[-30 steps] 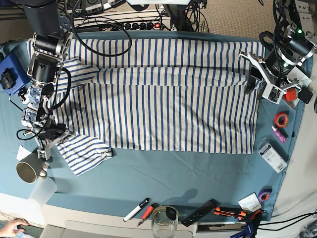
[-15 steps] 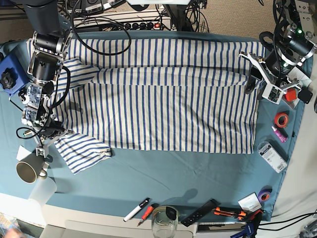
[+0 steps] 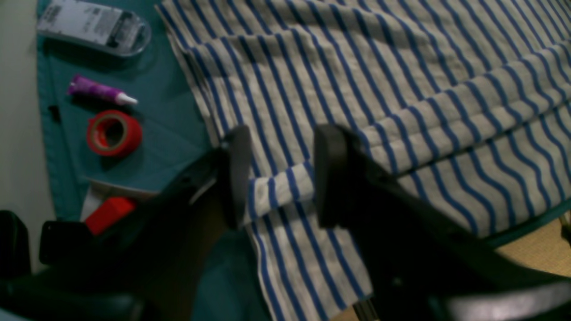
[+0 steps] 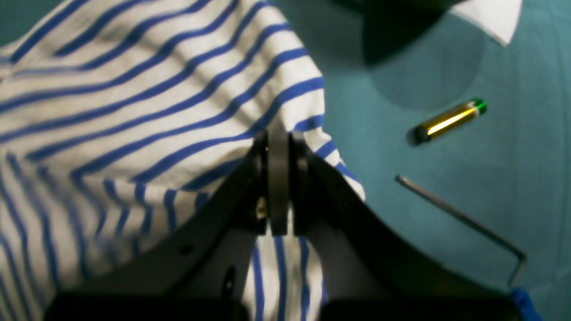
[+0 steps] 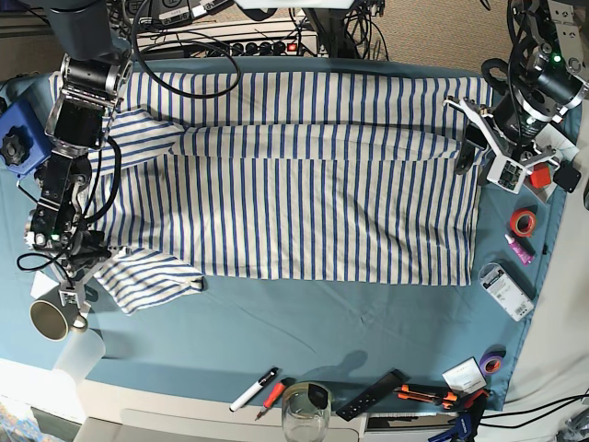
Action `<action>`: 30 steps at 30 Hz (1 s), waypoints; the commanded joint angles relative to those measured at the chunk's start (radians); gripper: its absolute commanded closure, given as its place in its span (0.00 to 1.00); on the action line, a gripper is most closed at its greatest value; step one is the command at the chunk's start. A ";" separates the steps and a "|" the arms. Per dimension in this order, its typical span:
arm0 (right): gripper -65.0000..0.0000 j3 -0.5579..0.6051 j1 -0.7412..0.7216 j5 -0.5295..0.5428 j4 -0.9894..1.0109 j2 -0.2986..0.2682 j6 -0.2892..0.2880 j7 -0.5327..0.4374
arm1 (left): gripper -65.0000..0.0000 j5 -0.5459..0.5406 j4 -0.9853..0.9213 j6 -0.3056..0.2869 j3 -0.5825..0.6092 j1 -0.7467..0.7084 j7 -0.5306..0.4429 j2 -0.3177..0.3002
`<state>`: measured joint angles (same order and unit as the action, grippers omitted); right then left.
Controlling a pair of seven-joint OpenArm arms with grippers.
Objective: Fold the T-shirt properly
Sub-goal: 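Fold the grasped sleeve inward over the shirt body with the right gripper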
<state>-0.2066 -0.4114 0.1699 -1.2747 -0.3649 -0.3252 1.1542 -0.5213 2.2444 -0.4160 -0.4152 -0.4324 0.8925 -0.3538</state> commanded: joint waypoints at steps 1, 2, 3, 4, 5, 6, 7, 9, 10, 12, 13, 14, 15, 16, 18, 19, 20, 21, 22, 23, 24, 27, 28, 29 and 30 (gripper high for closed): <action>1.00 -0.003 -0.026 0.035 -0.033 -0.018 -0.018 0.013 | 0.62 -0.011 0.015 0.003 -0.006 0.003 -0.024 -0.008; 1.00 -0.003 -0.026 0.068 -0.042 -0.018 -0.033 0.048 | 0.62 -0.011 0.015 0.003 -0.006 0.003 -0.026 -0.008; 1.00 -0.003 -0.026 0.098 -0.045 -0.018 -0.048 0.078 | 0.62 -0.011 0.015 0.003 -0.006 0.003 -0.026 -0.006; 1.00 -0.003 -0.026 0.129 -0.046 -0.018 -0.064 0.105 | 0.62 -0.011 0.015 0.003 -0.006 0.003 -0.026 -0.006; 1.00 -0.003 -0.026 0.172 -0.046 -0.018 -0.087 0.133 | 0.62 -0.011 0.015 0.003 -0.006 0.003 -0.027 -0.006; 1.00 -0.003 -0.026 0.221 -0.046 -0.018 -0.113 0.167 | 0.62 -0.011 0.015 0.003 -0.006 0.003 -0.027 -0.006; 1.00 -0.003 -0.024 0.277 -0.046 -0.018 -0.136 0.202 | 0.62 -0.011 0.015 0.003 -0.006 0.003 -0.027 -0.006; 1.00 -0.003 -0.007 0.395 -0.047 -0.024 -0.178 0.242 | 0.62 -0.011 0.015 0.003 -0.006 0.003 -0.029 -0.006; 1.00 -0.003 0.007 0.449 -0.048 -0.032 -0.192 0.242 | 0.62 -0.011 0.015 0.003 -0.006 0.003 -0.029 -0.005; 1.00 -0.003 0.040 0.518 -0.048 -0.048 -0.219 0.242 | 0.62 -0.011 0.015 0.003 -0.006 0.003 -0.030 0.000; 1.00 -0.003 0.060 0.537 -0.049 -0.058 -0.226 0.242 | 0.62 -0.011 0.015 0.003 -0.006 0.003 -0.030 0.006; 1.00 -0.003 0.082 0.550 -0.055 -0.069 -0.228 0.242 | 0.62 -0.011 0.015 0.003 -0.006 0.003 -0.030 0.012; 1.00 -0.004 0.106 0.565 -0.068 -0.081 -0.229 0.242 | 0.62 -0.011 0.015 0.003 -0.006 0.004 -0.031 0.019; 1.00 -0.005 0.133 0.583 -0.089 -0.093 -0.234 0.242 | 0.62 -0.011 0.015 0.003 -0.006 0.003 -0.039 0.027; 1.00 -0.005 0.192 0.650 -0.151 -0.122 -0.263 0.242 | 0.62 -0.011 0.015 0.003 -0.006 0.003 -0.056 0.047; 1.00 -0.005 0.224 0.686 -0.188 -0.136 -0.284 0.242 | 0.62 -0.011 0.015 0.003 -0.006 0.004 -0.056 0.057; 1.00 -0.005 0.254 0.719 -0.225 -0.150 -0.296 0.242 | 0.62 -0.011 0.015 0.003 -0.006 0.003 -0.056 0.065; 1.00 -0.005 0.279 0.740 -0.258 -0.160 -0.301 0.242 | 0.62 -0.011 0.015 0.003 -0.006 0.003 -0.055 0.072; 1.00 -0.005 0.296 0.747 -0.285 -0.166 -0.303 0.242 | 0.62 -0.011 0.015 0.003 -0.006 0.003 -0.055 0.077; 1.00 -0.005 0.307 0.740 -0.306 -0.167 -0.304 0.242 | 0.62 -0.011 0.015 0.003 -0.006 0.003 -0.055 0.080; 1.00 -0.005 0.313 0.728 -0.321 -0.166 -0.308 0.242 | 0.62 -0.011 0.015 0.003 -0.006 0.003 -0.055 0.080; 1.00 -0.005 0.309 0.752 -0.337 -0.164 -0.311 0.242 | 0.62 -0.011 0.015 0.003 -0.006 0.003 -0.055 0.079; 1.00 -0.005 0.308 0.762 -0.342 -0.164 -0.311 0.242 | 0.62 -0.011 0.015 0.003 -0.006 0.003 -0.055 0.079; 1.00 -0.005 0.309 0.761 -0.346 -0.164 -0.311 0.242 | 0.62 -0.011 0.015 0.003 -0.006 0.003 -0.055 0.080; 1.00 -0.005 0.309 0.760 -0.347 -0.164 -0.314 0.242 | 0.62 -0.011 0.015 0.003 -0.006 0.003 -0.054 0.080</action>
<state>-0.2043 -0.0837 0.9173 -1.6058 -0.5098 -0.6308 1.4097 -0.5209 2.2444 -0.4160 -0.4152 -0.4324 0.8597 -0.2661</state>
